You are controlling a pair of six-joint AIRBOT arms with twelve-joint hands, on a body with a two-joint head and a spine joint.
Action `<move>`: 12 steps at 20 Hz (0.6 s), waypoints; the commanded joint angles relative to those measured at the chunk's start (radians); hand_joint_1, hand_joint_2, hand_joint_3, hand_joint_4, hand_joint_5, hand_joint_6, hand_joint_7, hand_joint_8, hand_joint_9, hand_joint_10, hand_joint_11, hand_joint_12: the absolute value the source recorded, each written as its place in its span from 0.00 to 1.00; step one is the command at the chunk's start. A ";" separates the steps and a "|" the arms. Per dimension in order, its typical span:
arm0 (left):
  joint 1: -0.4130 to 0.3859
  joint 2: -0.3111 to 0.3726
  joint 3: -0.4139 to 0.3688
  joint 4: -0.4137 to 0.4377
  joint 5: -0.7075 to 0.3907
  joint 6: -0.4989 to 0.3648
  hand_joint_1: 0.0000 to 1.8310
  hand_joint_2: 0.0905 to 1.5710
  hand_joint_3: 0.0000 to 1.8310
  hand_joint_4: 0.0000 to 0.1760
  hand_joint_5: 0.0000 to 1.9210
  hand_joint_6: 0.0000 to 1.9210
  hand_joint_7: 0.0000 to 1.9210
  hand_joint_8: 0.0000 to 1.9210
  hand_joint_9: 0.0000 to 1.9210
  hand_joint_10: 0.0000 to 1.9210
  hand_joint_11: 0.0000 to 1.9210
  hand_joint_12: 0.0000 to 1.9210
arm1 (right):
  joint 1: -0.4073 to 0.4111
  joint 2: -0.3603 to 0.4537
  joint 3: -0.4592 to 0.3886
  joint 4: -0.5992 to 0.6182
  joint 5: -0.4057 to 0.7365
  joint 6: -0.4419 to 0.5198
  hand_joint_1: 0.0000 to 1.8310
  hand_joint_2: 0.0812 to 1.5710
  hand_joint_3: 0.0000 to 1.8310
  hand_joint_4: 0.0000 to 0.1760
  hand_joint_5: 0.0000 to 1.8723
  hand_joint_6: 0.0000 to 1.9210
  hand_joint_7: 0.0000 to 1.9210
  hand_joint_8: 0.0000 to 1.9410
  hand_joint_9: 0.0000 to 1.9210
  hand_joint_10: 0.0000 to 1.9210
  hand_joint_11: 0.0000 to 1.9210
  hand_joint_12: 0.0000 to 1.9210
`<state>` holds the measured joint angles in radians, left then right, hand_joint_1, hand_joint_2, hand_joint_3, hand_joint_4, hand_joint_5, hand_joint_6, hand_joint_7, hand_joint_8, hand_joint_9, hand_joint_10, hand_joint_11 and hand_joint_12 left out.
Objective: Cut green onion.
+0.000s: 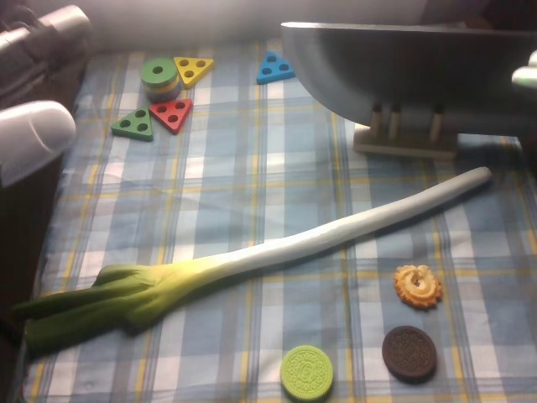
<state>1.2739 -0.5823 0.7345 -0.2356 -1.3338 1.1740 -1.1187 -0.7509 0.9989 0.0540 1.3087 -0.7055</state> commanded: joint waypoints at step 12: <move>-0.011 -0.010 0.006 -0.016 -0.108 -0.006 0.05 0.90 0.00 0.00 0.20 0.00 0.15 0.00 0.10 0.00 0.00 0.19 | 0.050 0.025 0.114 0.312 0.105 -0.060 0.48 0.54 0.00 1.00 0.00 0.00 0.00 0.00 0.00 0.00 0.00 0.00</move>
<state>1.2739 -0.5842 0.7353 -0.2443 -1.3193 1.1744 -1.0740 -0.7319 1.1053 0.3260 1.3155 -0.7639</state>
